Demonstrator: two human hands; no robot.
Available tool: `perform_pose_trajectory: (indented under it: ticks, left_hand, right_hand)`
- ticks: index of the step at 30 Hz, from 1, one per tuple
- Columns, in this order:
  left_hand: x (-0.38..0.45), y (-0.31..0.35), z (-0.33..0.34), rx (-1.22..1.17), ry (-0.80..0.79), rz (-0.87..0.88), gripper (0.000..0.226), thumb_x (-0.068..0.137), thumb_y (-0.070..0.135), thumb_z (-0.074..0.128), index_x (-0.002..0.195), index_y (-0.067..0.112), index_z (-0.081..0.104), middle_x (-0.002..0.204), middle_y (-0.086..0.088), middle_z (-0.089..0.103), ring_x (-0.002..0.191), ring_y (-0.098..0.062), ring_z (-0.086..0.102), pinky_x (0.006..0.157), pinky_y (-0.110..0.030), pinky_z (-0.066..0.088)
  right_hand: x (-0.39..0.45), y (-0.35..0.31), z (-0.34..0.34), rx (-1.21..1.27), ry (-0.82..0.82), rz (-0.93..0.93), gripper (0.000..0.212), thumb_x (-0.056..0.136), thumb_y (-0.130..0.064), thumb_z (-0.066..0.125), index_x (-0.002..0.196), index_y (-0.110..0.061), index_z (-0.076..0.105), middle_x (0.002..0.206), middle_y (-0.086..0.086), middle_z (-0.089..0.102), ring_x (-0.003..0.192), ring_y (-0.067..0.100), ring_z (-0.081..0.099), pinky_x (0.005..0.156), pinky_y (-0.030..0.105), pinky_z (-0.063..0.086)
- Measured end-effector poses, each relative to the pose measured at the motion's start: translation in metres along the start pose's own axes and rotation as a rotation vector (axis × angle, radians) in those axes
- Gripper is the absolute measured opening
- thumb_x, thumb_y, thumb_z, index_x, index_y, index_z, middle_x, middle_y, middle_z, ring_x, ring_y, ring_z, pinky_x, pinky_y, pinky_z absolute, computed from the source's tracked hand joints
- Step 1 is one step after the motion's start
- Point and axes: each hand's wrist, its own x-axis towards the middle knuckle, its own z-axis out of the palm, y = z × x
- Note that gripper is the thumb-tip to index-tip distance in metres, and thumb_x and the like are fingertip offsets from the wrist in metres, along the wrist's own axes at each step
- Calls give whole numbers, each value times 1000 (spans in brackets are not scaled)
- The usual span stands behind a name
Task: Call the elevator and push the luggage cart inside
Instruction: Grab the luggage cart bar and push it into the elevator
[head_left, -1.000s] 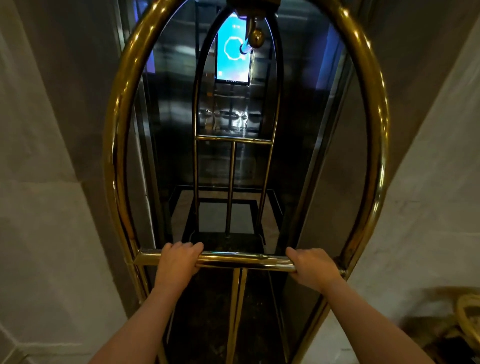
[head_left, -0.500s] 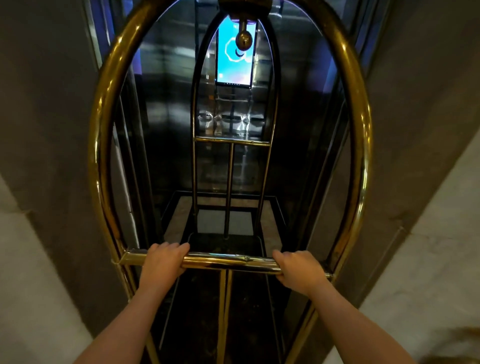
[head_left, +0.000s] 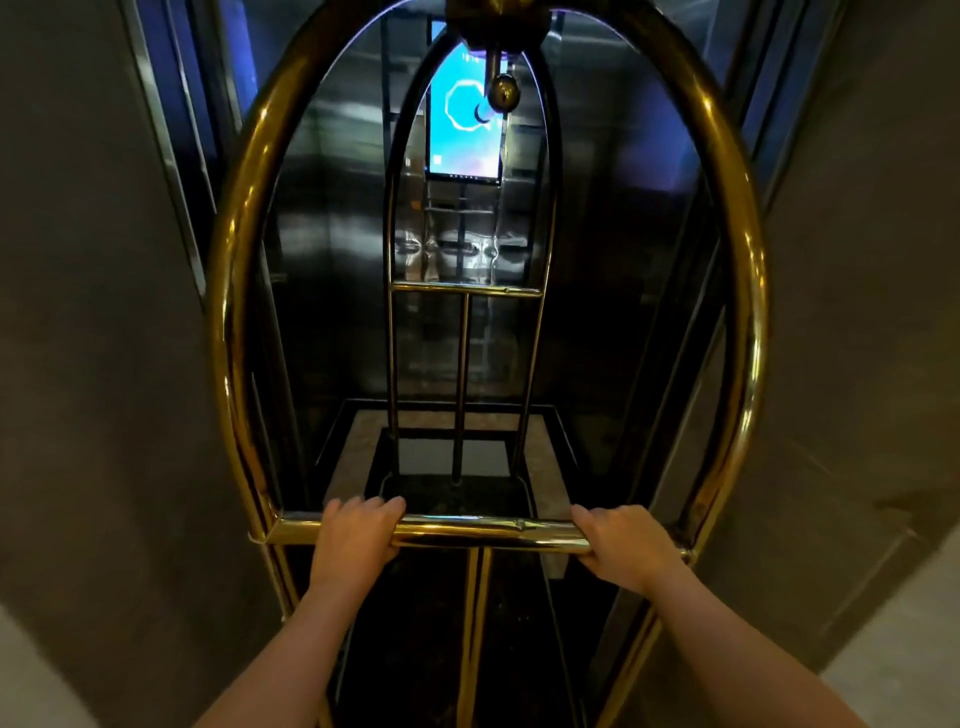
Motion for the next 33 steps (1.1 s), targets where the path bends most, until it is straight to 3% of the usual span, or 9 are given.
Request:
perform_pose_trajectory:
  ticks: [6, 17, 24, 29, 33]
  left_hand:
    - [39, -13, 13, -30, -1, 12, 28, 73, 22, 74, 94, 31, 59, 81, 9, 63, 80, -13, 60, 82, -39, 48]
    - [115, -28, 36, 4, 12, 9, 27, 66, 22, 78, 81, 28, 57, 71, 6, 62, 69, -20, 60, 67, -40, 48]
    - [162, -33, 48, -13, 21, 1, 25, 74, 27, 73, 92, 31, 57, 85, 8, 63, 82, -17, 60, 80, -40, 46]
    - [195, -36, 57, 20, 15, -15, 23, 74, 27, 71, 89, 30, 55, 81, 7, 61, 77, -17, 59, 77, -40, 46]
    - [220, -39, 67, 32, 16, -6, 25, 75, 30, 71, 94, 32, 55, 84, 8, 62, 79, -15, 59, 79, -39, 47]
  right_hand:
    - [40, 20, 19, -31, 22, 38, 22, 81, -37, 54, 98, -29, 44, 75, -6, 64, 59, 15, 59, 57, 33, 51]
    - [109, 54, 31, -40, 33, 12, 23, 80, -39, 56, 97, -26, 47, 74, -4, 63, 57, 18, 59, 54, 34, 49]
    - [153, 76, 37, -57, 32, 6, 22, 79, -38, 55, 96, -25, 49, 74, -4, 64, 59, 19, 60, 52, 29, 41]
    - [180, 92, 39, -31, 35, -12, 22, 82, -37, 56, 99, -24, 49, 78, -4, 63, 63, 17, 60, 55, 30, 40]
    - [202, 107, 47, -40, 46, -11, 23, 83, -40, 57, 99, -26, 48, 78, -6, 63, 60, 14, 59, 56, 29, 47]
